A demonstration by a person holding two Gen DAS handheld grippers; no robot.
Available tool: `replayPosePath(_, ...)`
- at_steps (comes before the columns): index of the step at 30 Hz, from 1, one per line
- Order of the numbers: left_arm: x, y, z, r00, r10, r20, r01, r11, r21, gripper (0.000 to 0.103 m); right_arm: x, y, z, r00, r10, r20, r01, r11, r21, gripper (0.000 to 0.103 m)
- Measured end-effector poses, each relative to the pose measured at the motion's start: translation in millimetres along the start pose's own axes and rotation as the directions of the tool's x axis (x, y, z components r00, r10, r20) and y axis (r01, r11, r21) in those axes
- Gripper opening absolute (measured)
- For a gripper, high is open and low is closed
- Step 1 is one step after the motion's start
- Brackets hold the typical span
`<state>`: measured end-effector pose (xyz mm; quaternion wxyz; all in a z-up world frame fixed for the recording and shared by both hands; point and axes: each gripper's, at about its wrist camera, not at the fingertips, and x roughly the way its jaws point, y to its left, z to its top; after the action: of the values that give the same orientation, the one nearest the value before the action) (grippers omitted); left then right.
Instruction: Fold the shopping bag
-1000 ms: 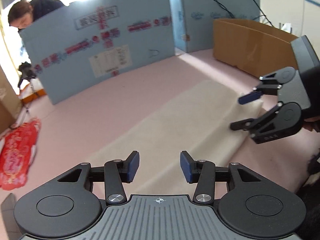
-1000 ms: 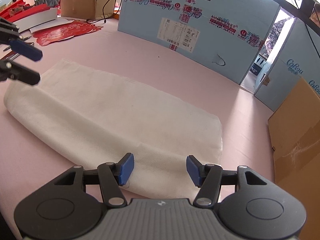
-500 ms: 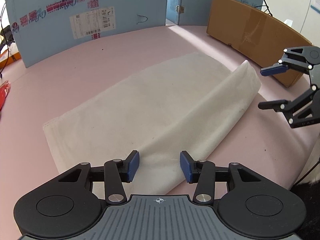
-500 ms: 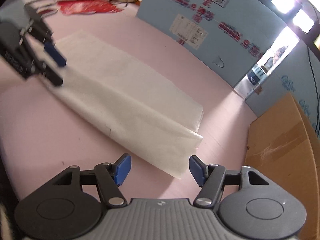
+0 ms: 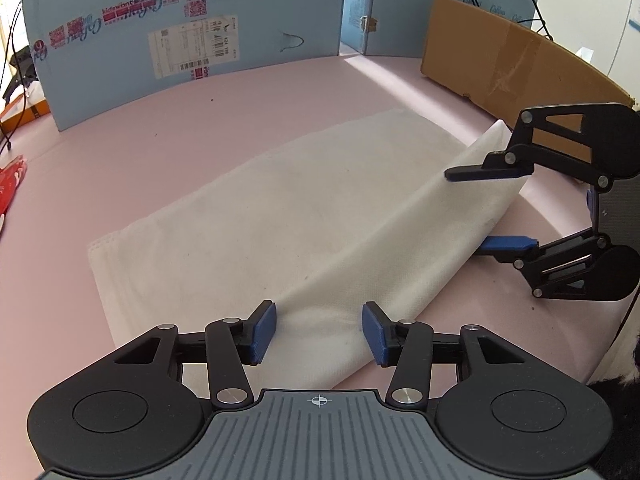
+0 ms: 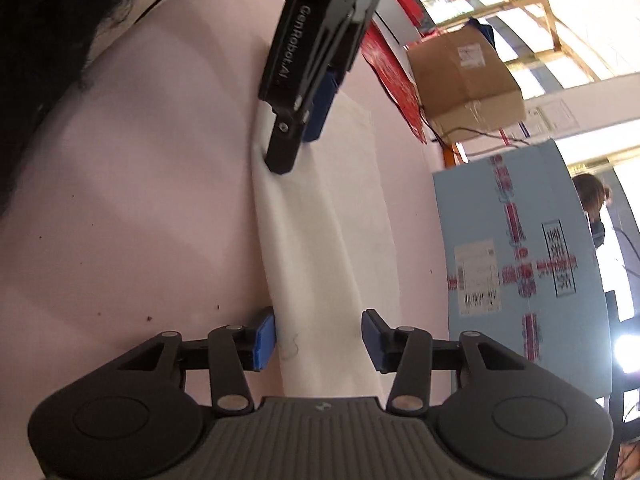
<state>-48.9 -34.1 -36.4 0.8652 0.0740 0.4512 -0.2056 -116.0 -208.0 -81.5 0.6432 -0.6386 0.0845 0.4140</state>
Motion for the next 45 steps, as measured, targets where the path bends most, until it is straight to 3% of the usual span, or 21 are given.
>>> replayPosePath(3,-1,3,0,1.0,-0.029,-0.006,0.03,0.999,0.017,0.051,3,-20,-3,0.994,0.111,-0.005,-0.11,0.99,0.093,0.034)
replayPosePath(5,-2,5,2,0.998,-0.056,-0.011,0.057,0.998,0.031,0.057,10,-49,-6,0.972,0.234,-0.014,-0.22,0.934,0.282,0.033)
replayPosePath(7,-4,7,4,0.993,-0.112,-0.023,0.113,0.993,0.037,0.067,26,-85,-13,0.924,0.382,-0.004,-0.33,0.802,0.498,0.035)
replayPosePath(10,-9,-2,6,0.988,-0.15,-0.047,0.155,0.975,0.156,0.075,41,-109,-22,0.866,0.499,0.028,-0.413,0.683,0.603,0.036)
replayPosePath(12,-5,-9,2,0.993,-0.094,-0.068,0.108,0.962,0.252,0.075,47,-118,-29,0.839,0.542,0.058,-0.444,0.617,0.649,0.034)
replayPosePath(13,-2,-13,0,0.995,-0.056,-0.078,0.077,0.949,0.304,0.076,49,-124,-34,0.824,0.56,0.086,-0.458,0.569,0.683,0.027)
replayPosePath(15,-1,-8,0,0.994,-0.077,-0.078,0.096,0.952,0.29,0.075,50,-130,-42,0.8,0.584,0.136,-0.478,0.484,0.733,0.019)
replayPosePath(17,-2,-1,1,0.992,-0.083,-0.096,0.107,0.953,0.283,0.072,50,-136,-51,0.773,0.606,0.19,-0.498,0.393,0.773,0.014)
replayPosePath(19,-4,9,3,0.988,-0.1,-0.114,0.127,0.955,0.266,0.05,48,-143,-60,0.735,0.625,0.262,-0.527,0.284,0.801,0.012)
replayPosePath(21,-8,25,6,0.981,-0.142,-0.135,0.17,0.961,0.218,0.033,45,-149,-66,0.717,0.617,0.324,-0.543,0.203,0.815,0.011)
replayPosePath(25,-6,66,10,0.954,-0.255,-0.16,0.265,0.963,0.047,0.027,50,-165,-82,0.685,0.588,0.43,-0.547,0.026,0.837,0.011)
replayPosePath(27,-2,88,11,0.938,-0.314,-0.146,0.307,0.949,-0.072,0.025,60,-166,-90,0.695,0.597,0.4,-0.51,0.018,0.86,0.012)
replayPosePath(32,8,112,12,0.923,-0.37,-0.108,0.335,0.908,-0.25,0.025,59,-165,-107,0.738,0.601,0.307,-0.445,0.092,0.891,0.031)
replayPosePath(34,10,117,11,0.92,-0.38,-0.096,0.337,0.892,-0.303,0.025,57,-164,-111,0.744,0.599,0.296,-0.436,0.099,0.895,0.038)
replayPosePath(38,15,126,7,0.915,-0.398,-0.071,0.336,0.847,-0.412,0.025,49,-165,-123,0.756,0.579,0.306,-0.418,0.068,0.906,0.04)
replayPosePath(42,22,140,5,0.913,-0.406,-0.038,0.32,0.772,-0.549,0.025,55,-169,-134,0.797,0.557,0.235,-0.305,0.036,0.952,0.038)
replayPosePath(45,22,141,8,0.925,-0.378,-0.044,0.284,0.762,-0.582,0.026,61,-168,-140,0.815,0.541,0.206,-0.232,-0.019,0.972,0.038)
